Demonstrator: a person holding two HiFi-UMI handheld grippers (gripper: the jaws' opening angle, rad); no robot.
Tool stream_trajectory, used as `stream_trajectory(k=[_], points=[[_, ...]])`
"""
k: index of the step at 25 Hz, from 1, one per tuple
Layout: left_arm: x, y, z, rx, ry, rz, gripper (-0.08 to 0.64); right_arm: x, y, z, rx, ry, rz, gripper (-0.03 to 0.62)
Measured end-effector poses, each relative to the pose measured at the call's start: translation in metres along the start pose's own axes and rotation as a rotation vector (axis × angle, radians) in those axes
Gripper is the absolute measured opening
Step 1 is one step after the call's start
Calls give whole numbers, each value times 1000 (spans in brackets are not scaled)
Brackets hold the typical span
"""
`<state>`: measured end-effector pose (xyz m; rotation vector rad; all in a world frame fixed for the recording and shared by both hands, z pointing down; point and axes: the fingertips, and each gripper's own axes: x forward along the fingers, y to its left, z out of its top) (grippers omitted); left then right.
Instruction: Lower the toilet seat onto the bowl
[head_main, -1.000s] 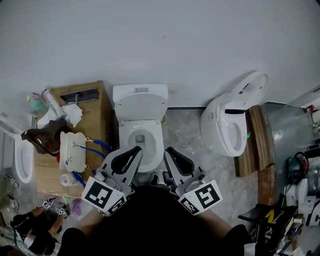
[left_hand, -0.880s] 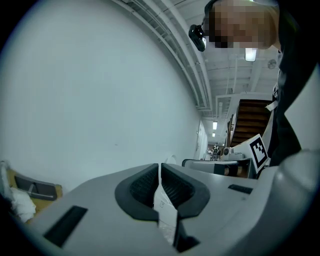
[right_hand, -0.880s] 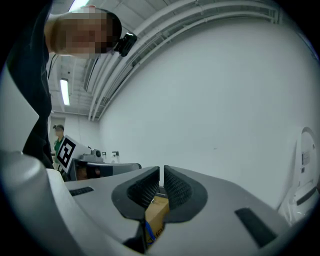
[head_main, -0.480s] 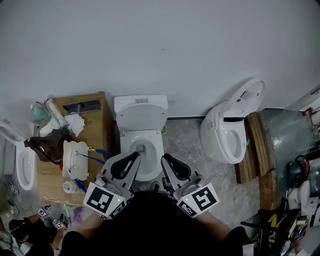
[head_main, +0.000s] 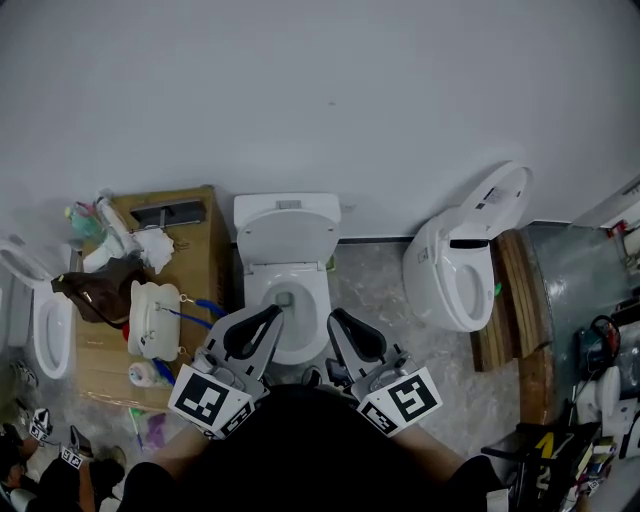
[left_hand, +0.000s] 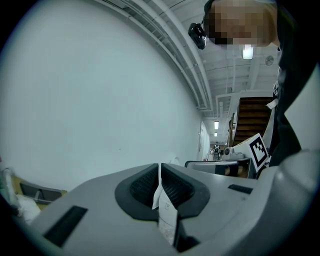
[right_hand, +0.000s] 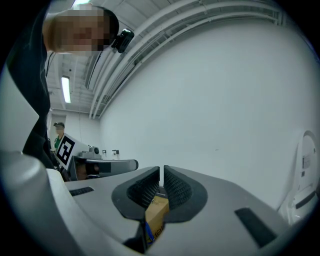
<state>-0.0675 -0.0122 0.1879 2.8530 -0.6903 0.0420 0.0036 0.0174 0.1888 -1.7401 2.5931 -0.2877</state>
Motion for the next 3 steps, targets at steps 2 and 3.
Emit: stream_trajectory(k=[2,3], points=[[-1,1,0,-3,-3,-1,31,0,1,-1,3,3,-3,51],[-2,1,0,-5,-4,-1,31,0,1,-1,4,4,-5,51]])
